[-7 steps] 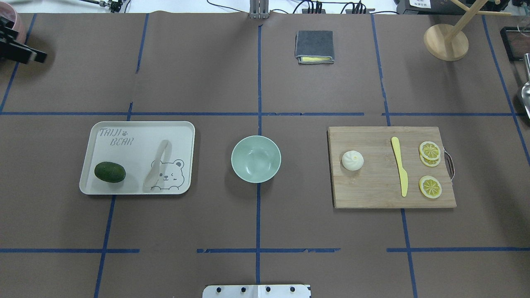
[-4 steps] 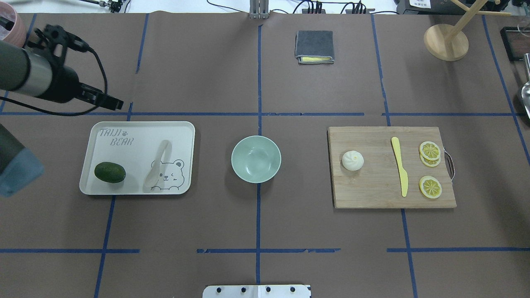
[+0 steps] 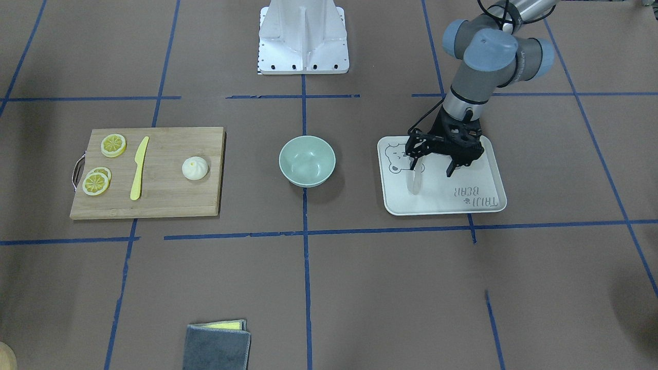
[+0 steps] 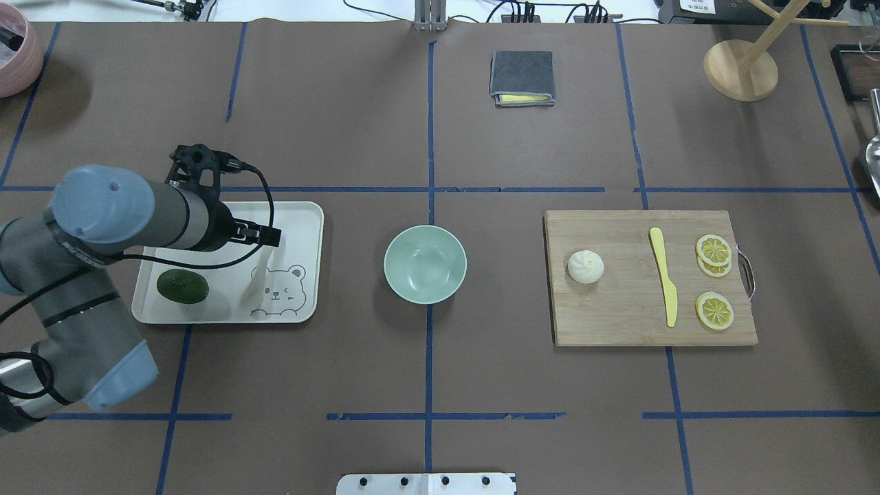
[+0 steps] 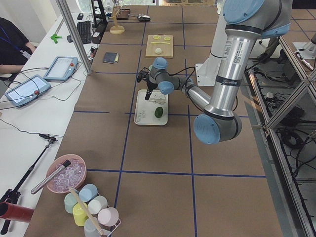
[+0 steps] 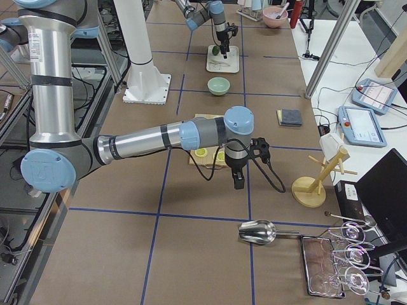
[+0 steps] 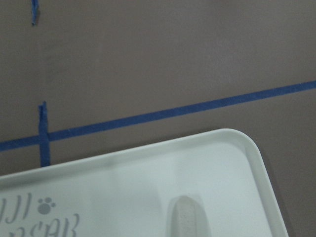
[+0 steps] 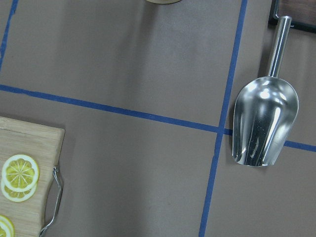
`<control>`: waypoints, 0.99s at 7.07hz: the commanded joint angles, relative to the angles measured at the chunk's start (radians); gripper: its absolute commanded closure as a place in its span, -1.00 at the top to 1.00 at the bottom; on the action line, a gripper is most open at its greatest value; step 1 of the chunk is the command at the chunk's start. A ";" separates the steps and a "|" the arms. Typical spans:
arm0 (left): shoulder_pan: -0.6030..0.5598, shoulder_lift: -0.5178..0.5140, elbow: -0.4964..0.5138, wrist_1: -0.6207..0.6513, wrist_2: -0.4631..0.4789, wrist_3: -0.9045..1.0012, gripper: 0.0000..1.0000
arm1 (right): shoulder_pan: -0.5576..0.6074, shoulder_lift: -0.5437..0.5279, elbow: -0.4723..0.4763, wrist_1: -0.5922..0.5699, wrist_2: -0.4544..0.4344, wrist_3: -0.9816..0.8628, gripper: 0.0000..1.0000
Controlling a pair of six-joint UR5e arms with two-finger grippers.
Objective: Put spoon and bun in bowl
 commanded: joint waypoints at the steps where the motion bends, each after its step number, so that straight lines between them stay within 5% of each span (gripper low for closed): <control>1: 0.035 -0.017 0.041 -0.001 0.037 -0.036 0.78 | 0.000 -0.001 0.001 0.000 0.000 0.000 1.00; 6: 0.051 -0.017 0.061 -0.004 0.035 -0.030 0.14 | 0.000 -0.001 -0.001 0.000 -0.001 -0.002 1.00; 7: 0.051 -0.017 0.061 -0.006 0.034 -0.031 -0.26 | 0.000 -0.001 -0.001 0.000 -0.001 -0.002 1.00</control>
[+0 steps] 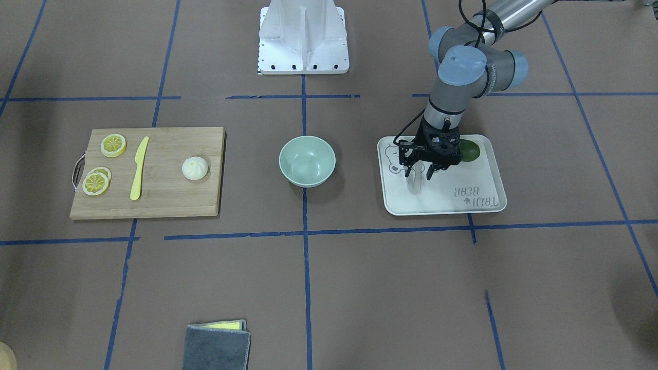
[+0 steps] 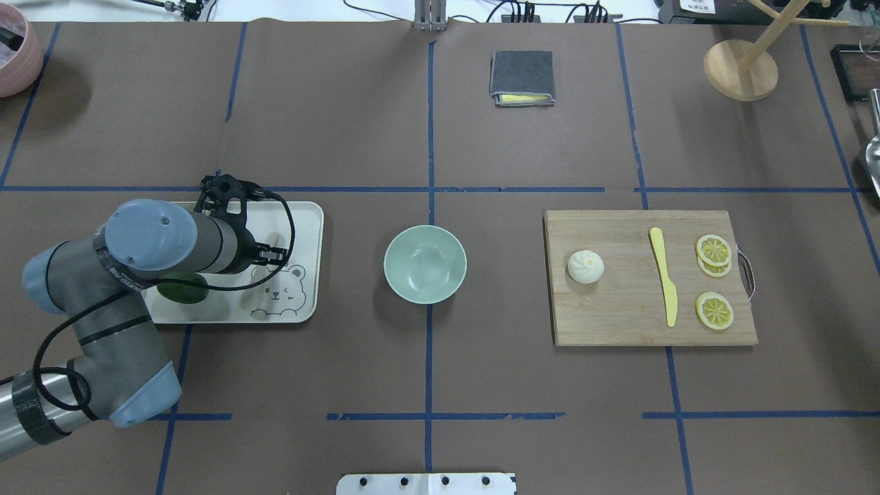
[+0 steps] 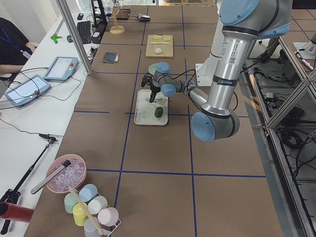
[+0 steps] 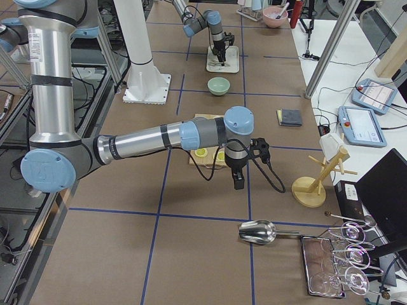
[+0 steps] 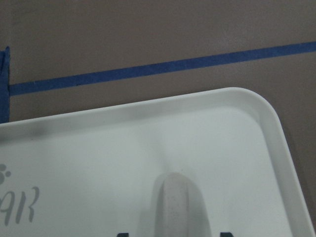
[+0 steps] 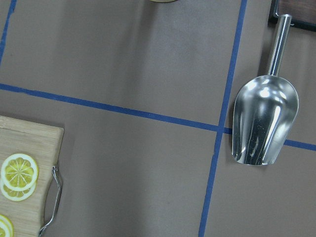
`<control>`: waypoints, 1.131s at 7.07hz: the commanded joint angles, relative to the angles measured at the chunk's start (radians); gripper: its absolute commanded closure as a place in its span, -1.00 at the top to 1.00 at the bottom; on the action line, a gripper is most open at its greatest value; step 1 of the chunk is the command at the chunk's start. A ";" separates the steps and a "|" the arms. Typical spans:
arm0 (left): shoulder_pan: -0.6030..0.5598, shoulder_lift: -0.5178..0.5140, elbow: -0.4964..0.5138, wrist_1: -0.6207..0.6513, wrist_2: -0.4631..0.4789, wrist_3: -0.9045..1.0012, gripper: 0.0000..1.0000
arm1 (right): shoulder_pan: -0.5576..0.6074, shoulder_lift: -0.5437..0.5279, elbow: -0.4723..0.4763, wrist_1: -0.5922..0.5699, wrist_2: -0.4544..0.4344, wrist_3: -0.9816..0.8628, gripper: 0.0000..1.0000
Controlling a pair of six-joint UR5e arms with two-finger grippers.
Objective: Put spoon and bun in bowl
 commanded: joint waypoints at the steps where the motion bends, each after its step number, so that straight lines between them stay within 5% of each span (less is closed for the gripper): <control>1: 0.001 0.000 -0.002 -0.002 -0.001 -0.003 -0.91 | 0.000 0.000 0.000 0.000 0.000 0.000 1.00; 4: 0.001 -0.002 -0.031 0.001 0.000 -0.032 -1.00 | 0.000 0.000 0.000 0.000 0.000 0.000 1.00; 7: 0.006 -0.119 -0.026 0.050 0.069 -0.518 -1.00 | 0.000 -0.002 0.000 0.000 0.000 0.000 1.00; 8: 0.009 -0.203 -0.025 0.173 0.094 -0.605 -1.00 | 0.000 -0.002 0.000 0.000 0.000 0.000 1.00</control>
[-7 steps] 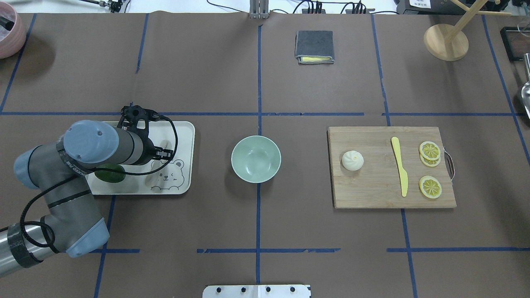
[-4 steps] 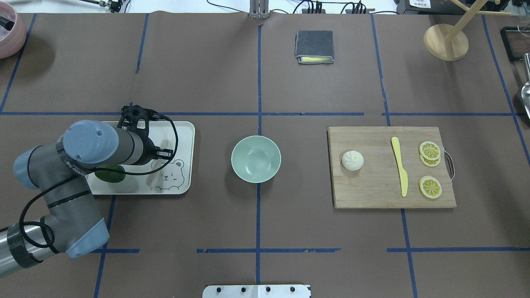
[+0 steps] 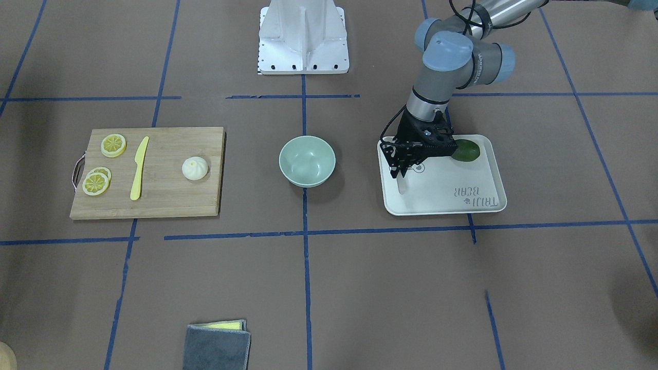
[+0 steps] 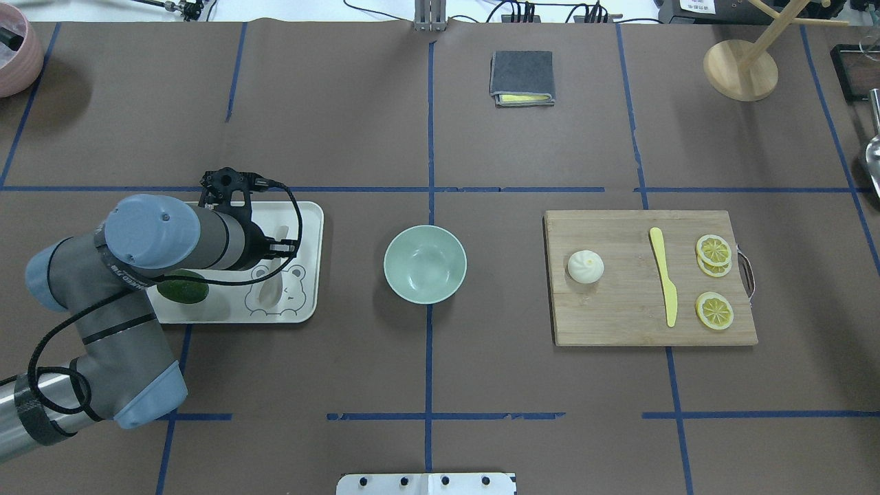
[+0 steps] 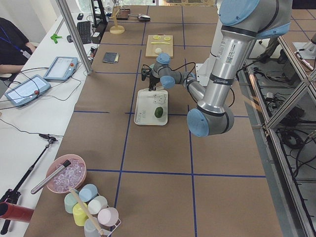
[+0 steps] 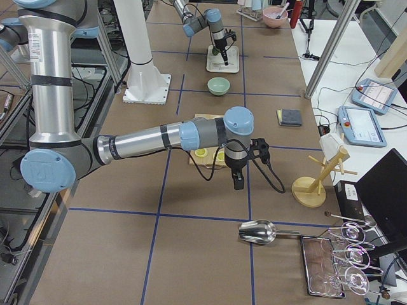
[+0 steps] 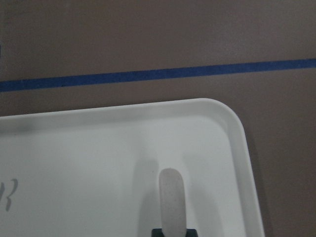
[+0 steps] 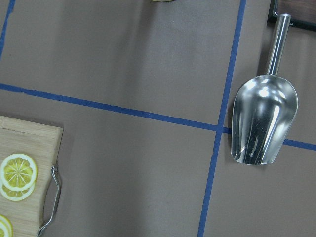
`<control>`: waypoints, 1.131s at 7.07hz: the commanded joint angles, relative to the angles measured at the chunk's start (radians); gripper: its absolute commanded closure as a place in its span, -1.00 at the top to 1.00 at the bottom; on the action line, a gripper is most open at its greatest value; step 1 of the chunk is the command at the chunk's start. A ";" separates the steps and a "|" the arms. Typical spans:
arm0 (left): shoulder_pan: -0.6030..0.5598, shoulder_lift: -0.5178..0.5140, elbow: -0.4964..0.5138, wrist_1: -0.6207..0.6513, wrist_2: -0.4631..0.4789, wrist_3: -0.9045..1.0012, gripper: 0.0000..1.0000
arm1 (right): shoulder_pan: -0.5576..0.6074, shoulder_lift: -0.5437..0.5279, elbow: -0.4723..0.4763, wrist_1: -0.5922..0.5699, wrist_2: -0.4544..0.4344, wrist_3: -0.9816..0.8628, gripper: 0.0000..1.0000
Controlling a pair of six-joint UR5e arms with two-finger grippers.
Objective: Put spoon and bun in bowl
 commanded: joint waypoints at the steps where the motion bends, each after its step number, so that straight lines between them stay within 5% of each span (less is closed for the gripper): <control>1: 0.010 -0.170 0.006 0.235 0.042 -0.189 -1.00 | -0.001 -0.001 0.000 -0.002 0.000 0.000 1.00; 4: 0.068 -0.397 0.171 0.385 0.047 -0.355 -1.00 | -0.001 0.001 0.000 0.000 0.000 0.000 1.00; 7: 0.130 -0.436 0.228 0.409 0.102 -0.403 -1.00 | 0.000 -0.001 -0.002 0.000 0.000 0.000 1.00; 8: 0.131 -0.436 0.224 0.409 0.104 -0.391 -0.67 | 0.000 -0.002 -0.003 0.000 0.000 0.000 1.00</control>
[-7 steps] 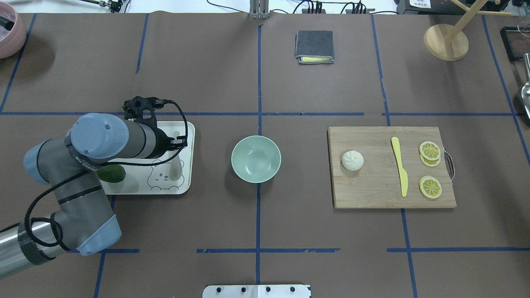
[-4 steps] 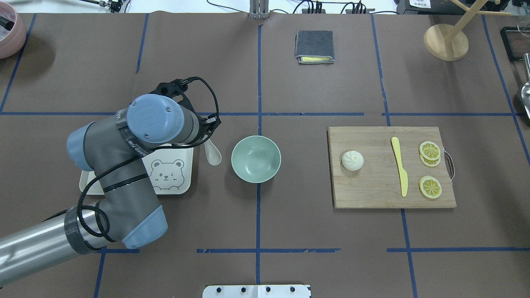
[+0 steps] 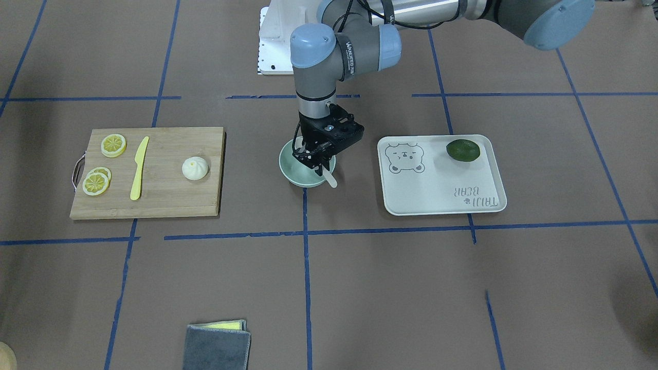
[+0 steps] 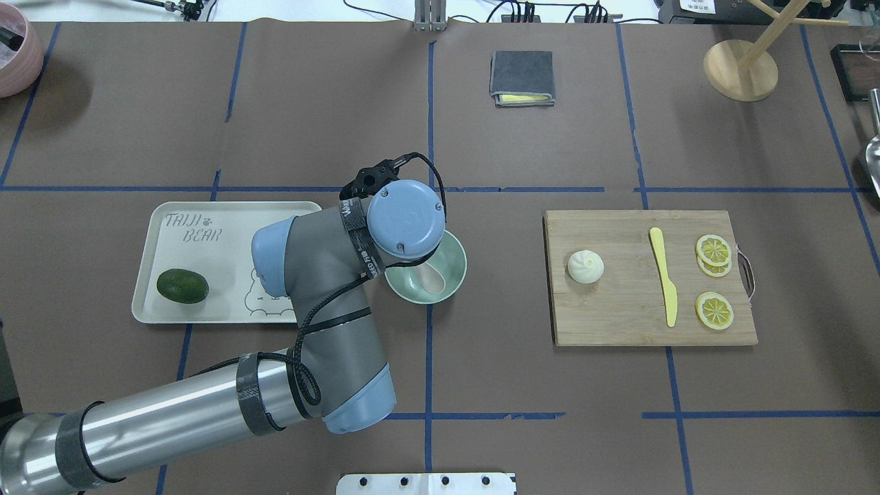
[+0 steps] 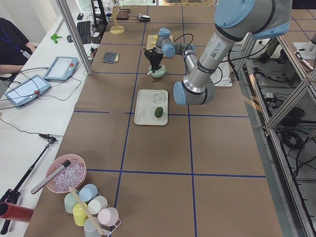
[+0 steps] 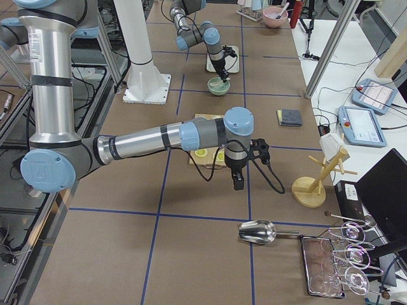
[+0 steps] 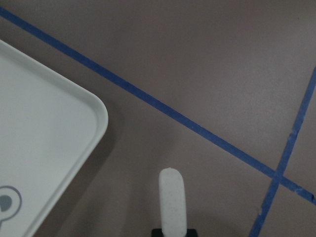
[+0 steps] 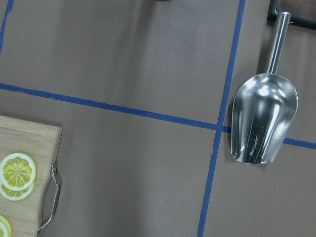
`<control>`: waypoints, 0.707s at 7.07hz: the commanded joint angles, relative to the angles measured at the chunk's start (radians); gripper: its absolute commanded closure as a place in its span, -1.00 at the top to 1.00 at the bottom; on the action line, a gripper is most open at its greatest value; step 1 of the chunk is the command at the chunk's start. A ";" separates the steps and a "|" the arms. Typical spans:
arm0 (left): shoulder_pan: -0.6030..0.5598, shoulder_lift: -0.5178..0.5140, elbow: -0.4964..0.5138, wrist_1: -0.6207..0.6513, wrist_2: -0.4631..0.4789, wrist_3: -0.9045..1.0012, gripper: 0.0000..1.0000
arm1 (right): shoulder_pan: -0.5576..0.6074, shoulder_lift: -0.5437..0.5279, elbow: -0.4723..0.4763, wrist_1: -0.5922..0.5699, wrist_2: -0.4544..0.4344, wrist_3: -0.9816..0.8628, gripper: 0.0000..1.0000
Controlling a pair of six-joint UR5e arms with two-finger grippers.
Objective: Put spoon and bun in bowl
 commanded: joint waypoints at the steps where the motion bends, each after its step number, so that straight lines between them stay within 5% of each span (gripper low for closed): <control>1: 0.005 0.002 -0.008 0.003 0.005 0.076 0.37 | 0.000 0.000 -0.001 0.000 0.000 0.000 1.00; 2: 0.004 0.032 -0.044 0.001 0.004 0.111 0.99 | -0.001 -0.001 -0.001 -0.001 0.000 0.001 1.00; 5: -0.023 0.224 -0.345 0.001 -0.008 0.567 1.00 | -0.001 0.005 0.005 -0.001 0.000 0.001 1.00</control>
